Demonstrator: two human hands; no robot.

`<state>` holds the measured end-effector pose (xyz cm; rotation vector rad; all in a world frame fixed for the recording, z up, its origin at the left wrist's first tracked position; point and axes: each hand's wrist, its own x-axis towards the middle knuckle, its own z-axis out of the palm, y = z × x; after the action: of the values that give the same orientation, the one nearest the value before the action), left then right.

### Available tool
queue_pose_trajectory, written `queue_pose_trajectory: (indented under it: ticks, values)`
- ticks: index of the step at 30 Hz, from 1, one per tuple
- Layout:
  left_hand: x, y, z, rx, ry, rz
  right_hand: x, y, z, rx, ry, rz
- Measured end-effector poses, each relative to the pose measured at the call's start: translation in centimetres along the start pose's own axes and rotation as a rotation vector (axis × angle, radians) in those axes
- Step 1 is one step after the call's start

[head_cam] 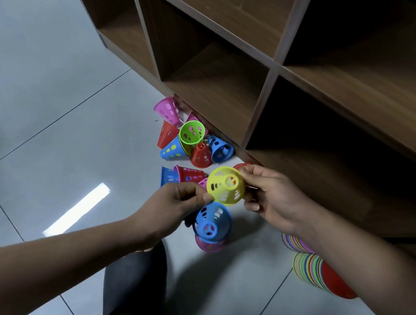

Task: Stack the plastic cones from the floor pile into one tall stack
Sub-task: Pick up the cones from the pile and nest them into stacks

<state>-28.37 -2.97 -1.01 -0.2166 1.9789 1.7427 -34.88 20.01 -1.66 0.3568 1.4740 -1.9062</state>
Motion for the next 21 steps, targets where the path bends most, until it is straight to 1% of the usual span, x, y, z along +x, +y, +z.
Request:
queue_pose_trajectory:
  ticks: [1,3,5,7,9,11,13,15,18,21]
  values:
    - [0.0,-0.3,0.2,0.017,-0.008,-0.001,-0.1,0.1,0.0,-0.045,0.008,-0.008]
    - [-0.1,-1.0,0.5,0.044,-0.013,-0.005,-0.2,0.3,-0.1,-0.116,0.107,-0.044]
    - [0.0,-1.8,0.6,0.097,-0.015,0.001,-0.5,0.3,-0.2,-0.087,0.167,-0.061]
    - [-0.1,-2.6,0.6,0.202,-0.008,0.011,-1.1,0.1,-0.3,-0.058,0.104,-0.041]
    - [-0.1,-3.5,0.5,0.264,0.015,0.005,-1.9,0.4,-0.1,-0.094,-0.035,0.026]
    - [-0.1,-4.2,0.4,0.260,0.031,-0.022,-2.7,0.8,0.2,-0.203,-0.176,0.104]
    - [0.1,-4.8,0.4,0.254,0.041,-0.040,-3.2,1.4,0.5,-0.317,-0.263,0.142]
    - [0.1,-5.2,0.5,0.261,0.044,-0.063,-3.1,2.3,0.6,-0.382,-0.256,0.136]
    - [0.1,-5.8,0.5,0.286,0.024,-0.092,-2.4,3.7,0.4,-0.517,-0.175,0.090]
    - [0.5,-6.3,-0.1,0.343,0.019,-0.111,-1.6,4.6,0.3,-0.653,-0.114,0.082]
